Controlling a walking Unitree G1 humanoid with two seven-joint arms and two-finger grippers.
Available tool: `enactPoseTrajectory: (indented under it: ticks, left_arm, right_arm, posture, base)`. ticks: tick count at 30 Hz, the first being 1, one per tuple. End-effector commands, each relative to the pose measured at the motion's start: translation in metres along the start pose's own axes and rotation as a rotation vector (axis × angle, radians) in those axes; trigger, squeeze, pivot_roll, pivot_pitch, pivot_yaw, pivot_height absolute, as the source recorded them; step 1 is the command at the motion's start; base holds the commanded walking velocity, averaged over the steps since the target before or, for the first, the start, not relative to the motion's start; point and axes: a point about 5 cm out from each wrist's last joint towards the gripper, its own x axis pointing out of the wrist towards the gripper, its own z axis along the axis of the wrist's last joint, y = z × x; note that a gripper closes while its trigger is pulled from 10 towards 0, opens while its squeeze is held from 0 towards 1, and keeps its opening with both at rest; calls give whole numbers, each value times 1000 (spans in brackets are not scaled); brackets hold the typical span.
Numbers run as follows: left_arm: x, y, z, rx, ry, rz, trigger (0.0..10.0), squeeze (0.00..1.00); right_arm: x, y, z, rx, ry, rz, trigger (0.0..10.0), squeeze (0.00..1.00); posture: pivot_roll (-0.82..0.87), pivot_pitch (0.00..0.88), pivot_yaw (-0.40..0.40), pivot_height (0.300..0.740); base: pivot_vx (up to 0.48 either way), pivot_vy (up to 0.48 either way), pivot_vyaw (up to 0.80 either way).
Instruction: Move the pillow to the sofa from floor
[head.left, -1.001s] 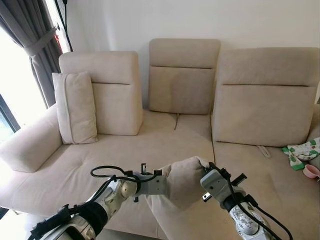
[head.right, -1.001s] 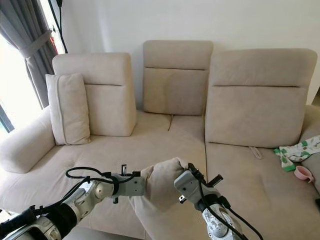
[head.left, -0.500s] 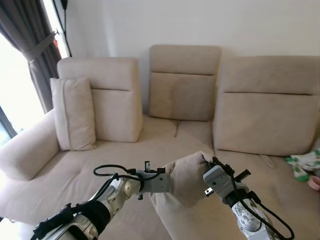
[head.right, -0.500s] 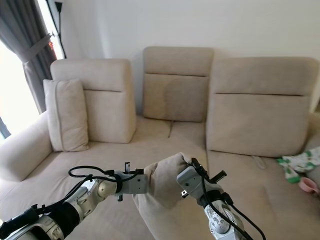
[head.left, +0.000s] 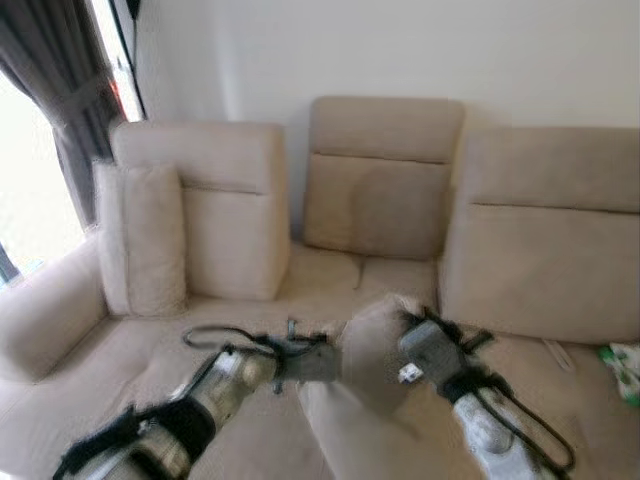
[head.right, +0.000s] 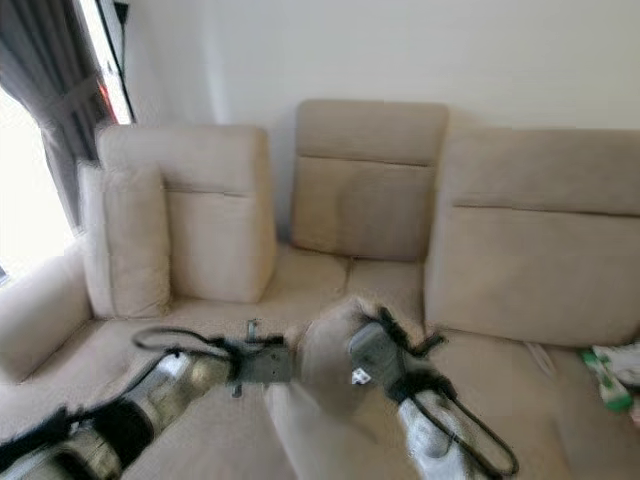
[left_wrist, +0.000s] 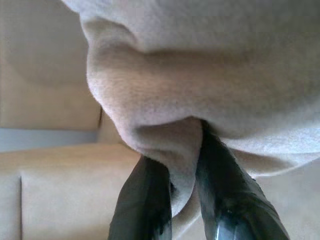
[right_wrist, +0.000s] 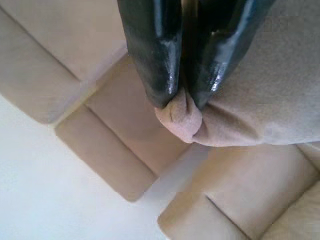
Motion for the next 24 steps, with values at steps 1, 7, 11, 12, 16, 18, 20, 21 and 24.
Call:
enactPoseTrajectory:
  ticks: [1,7,11,12,16,18,20,21,24]
  left_arm:
    - [3,8,22,23,-86,29,10000,0]
    - [4,8,25,38,-104,19,10000,0]
    - [5,13,33,57,-135,34,10000,0]
    - [6,18,41,51,-159,62,10000,0]
    - [8,32,64,40,-234,131,10000,0]
    - [8,32,64,40,-234,131,10000,0]
    - [9,37,74,42,-266,153,10000,0]
    - [9,41,83,46,-293,170,10000,0]
    - [9,46,96,58,-340,195,10000,0]
  right_arm:
    - [1,-5,9,-9,-57,-15,10000,0]
    - [1,-12,6,27,-27,-73,10000,0]
    - [0,-32,-8,171,65,-229,10000,0]
    - [-1,-41,-13,210,94,-296,10000,0]
    - [-7,-63,-20,240,142,-456,10000,0]
    - [-7,-63,-20,240,142,-456,10000,0]
    - [-10,-73,-21,229,147,-519,10000,0]
    - [-12,-82,-19,217,140,-571,10000,0]
    - [-15,-91,-14,207,121,-617,10000,0]
  posture:
    - [-123,0,86,740]
    - [-127,0,88,740]
    - [-132,0,93,740]
    - [-135,0,95,740]
    - [-148,0,97,740]
    - [-148,0,97,740]
    - [-153,0,99,740]
    - [-160,0,101,740]
    - [-168,0,104,740]
  base:
    - [0,0,0]
    - [0,0,0]
    - [0,0,0]
    - [0,0,0]
    - [0,0,0]
    - [0,0,0]
    - [0,0,0]
    - [0,0,0]
    - [0,0,0]
